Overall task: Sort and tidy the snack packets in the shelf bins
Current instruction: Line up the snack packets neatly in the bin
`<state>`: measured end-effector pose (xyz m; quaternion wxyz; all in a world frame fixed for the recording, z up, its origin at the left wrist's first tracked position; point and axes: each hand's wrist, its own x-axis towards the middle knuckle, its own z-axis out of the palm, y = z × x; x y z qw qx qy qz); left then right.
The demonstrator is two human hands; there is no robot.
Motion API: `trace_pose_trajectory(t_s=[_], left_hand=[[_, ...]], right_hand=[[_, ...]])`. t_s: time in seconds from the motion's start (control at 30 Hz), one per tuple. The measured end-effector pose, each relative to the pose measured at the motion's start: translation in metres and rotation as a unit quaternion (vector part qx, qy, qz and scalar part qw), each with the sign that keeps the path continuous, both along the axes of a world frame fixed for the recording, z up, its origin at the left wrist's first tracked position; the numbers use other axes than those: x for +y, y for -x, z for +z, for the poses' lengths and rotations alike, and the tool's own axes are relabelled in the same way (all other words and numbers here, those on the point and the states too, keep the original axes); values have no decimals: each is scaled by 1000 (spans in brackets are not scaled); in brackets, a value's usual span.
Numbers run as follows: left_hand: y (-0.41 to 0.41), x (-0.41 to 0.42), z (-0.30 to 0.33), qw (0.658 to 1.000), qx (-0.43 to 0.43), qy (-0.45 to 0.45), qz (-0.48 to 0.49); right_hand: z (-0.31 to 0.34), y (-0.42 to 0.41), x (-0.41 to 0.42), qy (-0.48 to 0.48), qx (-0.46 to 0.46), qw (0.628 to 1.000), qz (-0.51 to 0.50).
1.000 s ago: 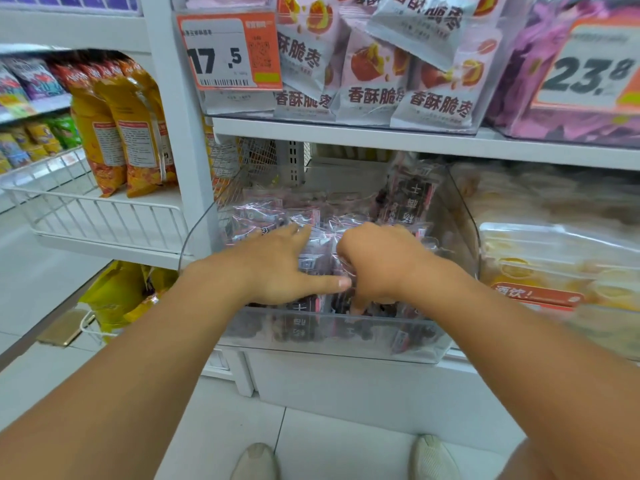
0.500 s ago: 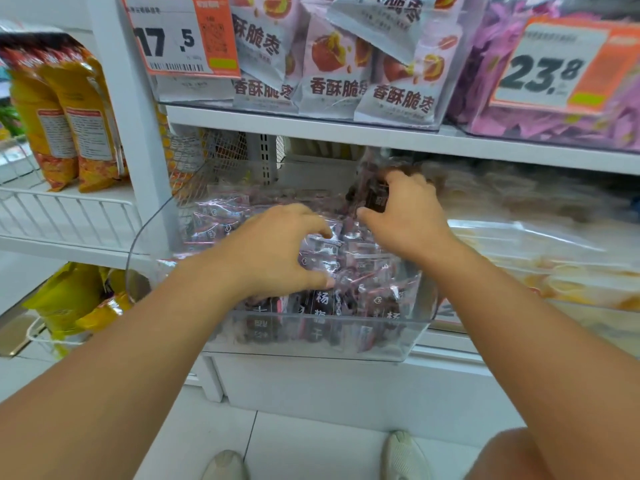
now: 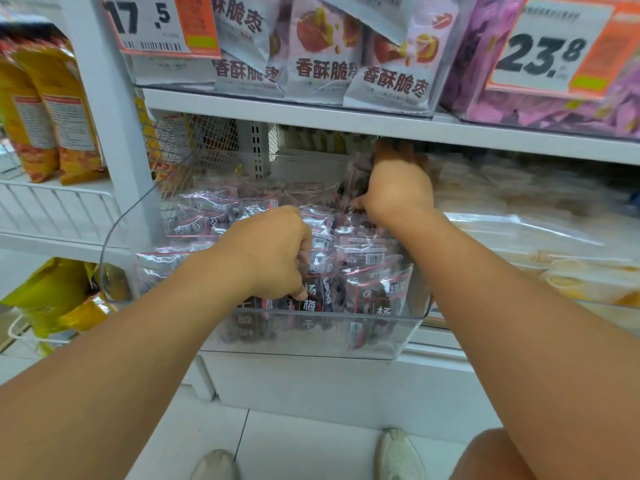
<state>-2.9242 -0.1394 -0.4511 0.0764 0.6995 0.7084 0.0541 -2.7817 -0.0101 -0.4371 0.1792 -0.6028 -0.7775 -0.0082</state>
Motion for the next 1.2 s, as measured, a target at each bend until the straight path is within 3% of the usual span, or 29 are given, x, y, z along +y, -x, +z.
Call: trace_pose_trajectory(t_s=[0.23, 0.37, 0.53, 0.7, 0.77, 0.9, 1.0, 1.13, 1.2], left_hand=[[1, -6, 2, 998, -50, -14, 32], [1, -5, -2, 997, -60, -37, 35], [14, -5, -4, 988, -144, -29, 35], [22, 1, -8, 983, -178, -29, 19], [24, 4, -9, 985, -164, -45, 8], [32, 6, -9, 981, -186, -63, 1], [35, 8, -13, 980, -190, -61, -3], [37, 4, -8, 980, -191, -48, -26], [35, -1, -3, 984, -178, -18, -23]], right_hand=[[11, -19, -33, -15, 21, 998, 63], [27, -31, -71, -77, 47, 983, 160], [41, -29, -121, -31, 17, 958, 285], [62, -45, -111, -27, 123, 939, 320], [53, -40, -107, 26, 92, 935, 340], [10, -10, -102, 107, -60, 933, 339], [-12, 2, -100, 165, -52, 925, 338], [-7, 1, -106, 178, -92, 917, 344], [6, -8, -103, 158, -60, 930, 327]])
